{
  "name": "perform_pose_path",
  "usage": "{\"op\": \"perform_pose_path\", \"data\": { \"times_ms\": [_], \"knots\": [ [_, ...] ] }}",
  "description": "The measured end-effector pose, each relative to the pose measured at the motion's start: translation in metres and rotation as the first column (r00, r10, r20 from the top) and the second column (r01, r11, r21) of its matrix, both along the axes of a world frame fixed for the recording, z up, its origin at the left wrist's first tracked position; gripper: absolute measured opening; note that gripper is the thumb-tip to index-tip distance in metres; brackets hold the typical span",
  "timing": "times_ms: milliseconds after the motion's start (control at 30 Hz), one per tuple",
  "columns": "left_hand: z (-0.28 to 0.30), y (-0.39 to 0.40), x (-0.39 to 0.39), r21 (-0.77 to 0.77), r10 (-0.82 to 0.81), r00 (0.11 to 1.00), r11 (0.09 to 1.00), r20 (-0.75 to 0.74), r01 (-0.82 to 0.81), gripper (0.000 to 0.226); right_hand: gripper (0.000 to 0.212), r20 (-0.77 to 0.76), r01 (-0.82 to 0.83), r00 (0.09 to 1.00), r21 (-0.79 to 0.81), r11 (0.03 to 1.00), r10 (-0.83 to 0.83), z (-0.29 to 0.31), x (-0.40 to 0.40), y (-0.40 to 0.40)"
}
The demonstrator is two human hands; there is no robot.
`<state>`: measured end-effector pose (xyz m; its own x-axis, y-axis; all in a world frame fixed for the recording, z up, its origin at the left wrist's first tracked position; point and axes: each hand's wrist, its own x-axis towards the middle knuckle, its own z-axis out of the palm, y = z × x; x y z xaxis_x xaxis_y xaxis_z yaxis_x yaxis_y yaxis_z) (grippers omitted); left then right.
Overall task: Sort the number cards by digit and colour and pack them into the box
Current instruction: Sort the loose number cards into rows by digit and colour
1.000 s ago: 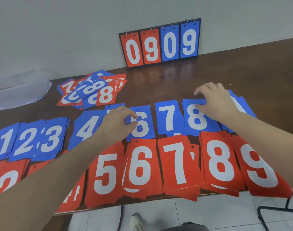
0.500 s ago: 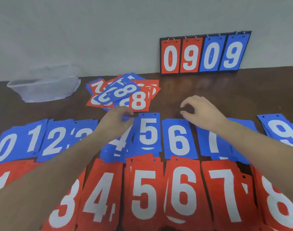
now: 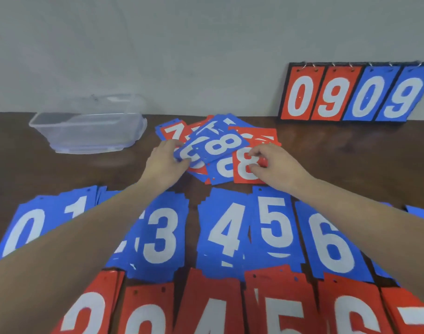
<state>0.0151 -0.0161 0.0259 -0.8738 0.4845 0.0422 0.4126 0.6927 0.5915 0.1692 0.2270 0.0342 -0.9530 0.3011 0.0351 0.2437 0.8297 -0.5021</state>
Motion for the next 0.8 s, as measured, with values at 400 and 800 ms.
{"op": "perform_pose_path", "data": {
  "times_ms": [400,800],
  "knots": [
    [-0.018,-0.013,-0.043,-0.265,-0.354,0.926,0.912,-0.127,0.313,0.052,0.061,0.264,0.003,0.962,0.249,0.968,-0.071,-0.015,-0.087,-0.042],
    [-0.033,-0.017,-0.049,-0.217,-0.387,0.895,0.915,-0.221,0.341,0.047,0.091,0.131,0.220,0.966,0.042,0.974,-0.224,-0.020,-0.080,-0.025]
  ]
}}
